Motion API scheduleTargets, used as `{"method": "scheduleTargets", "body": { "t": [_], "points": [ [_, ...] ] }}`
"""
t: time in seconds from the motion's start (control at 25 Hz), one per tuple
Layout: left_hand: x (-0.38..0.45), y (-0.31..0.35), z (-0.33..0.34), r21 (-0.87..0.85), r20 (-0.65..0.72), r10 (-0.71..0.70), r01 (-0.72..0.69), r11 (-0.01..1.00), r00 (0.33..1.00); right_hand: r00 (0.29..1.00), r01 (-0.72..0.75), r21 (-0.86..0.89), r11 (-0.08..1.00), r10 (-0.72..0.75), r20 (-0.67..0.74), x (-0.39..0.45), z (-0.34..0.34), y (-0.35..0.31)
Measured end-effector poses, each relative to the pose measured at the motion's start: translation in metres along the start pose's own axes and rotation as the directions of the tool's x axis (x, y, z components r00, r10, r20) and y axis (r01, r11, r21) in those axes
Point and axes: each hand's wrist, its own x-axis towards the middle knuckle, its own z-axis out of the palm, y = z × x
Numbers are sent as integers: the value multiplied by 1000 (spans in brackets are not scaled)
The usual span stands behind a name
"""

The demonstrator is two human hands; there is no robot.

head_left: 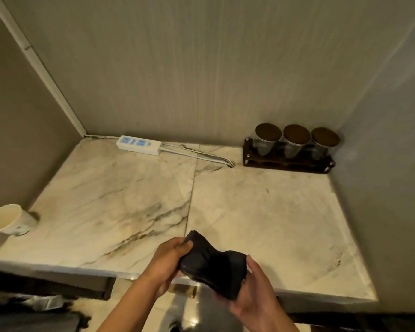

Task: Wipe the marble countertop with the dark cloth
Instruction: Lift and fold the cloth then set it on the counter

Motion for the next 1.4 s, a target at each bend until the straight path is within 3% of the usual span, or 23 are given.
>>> {"method": "scheduleTargets", "body": {
  "t": [0.12,0.24,0.36,0.52,0.68,0.8,0.96,1.08,1.28,1.4],
  "points": [
    [-1,-9,-40,-107,-59,-58,52,993,997,994,-38,-307,951,6,-106,39,21,12],
    [5,-10,-77,-189,-64,-76,63,980,995,982,-49,-560,827,-63,-179,73,54,16],
    [11,-9,-103,-201,-35,-73,64,978,997,976,-1,-760,650,-166,-143,103,88,8],
    [19,1,-123,-154,-78,-88,75,985,993,953,104,-882,460,-300,-44,141,130,6],
    [31,0,-127,114,-151,-86,104,988,985,906,110,-989,95,-419,60,173,150,8],
    [41,-9,-126,340,-203,-21,90,936,979,869,113,-980,-165,-462,178,190,153,10],
    [48,-23,-127,749,-248,200,57,660,948,815,68,-894,-443,-492,306,197,151,14],
    [47,-27,-124,813,-237,269,39,581,933,795,45,-870,-490,-510,328,197,148,18],
    [46,-27,-124,827,-222,274,32,561,936,773,88,-920,-383,-556,306,187,138,17],
    [48,-22,-124,864,-237,314,53,500,919,761,117,-926,-359,-567,316,176,130,8]
  ]
}}
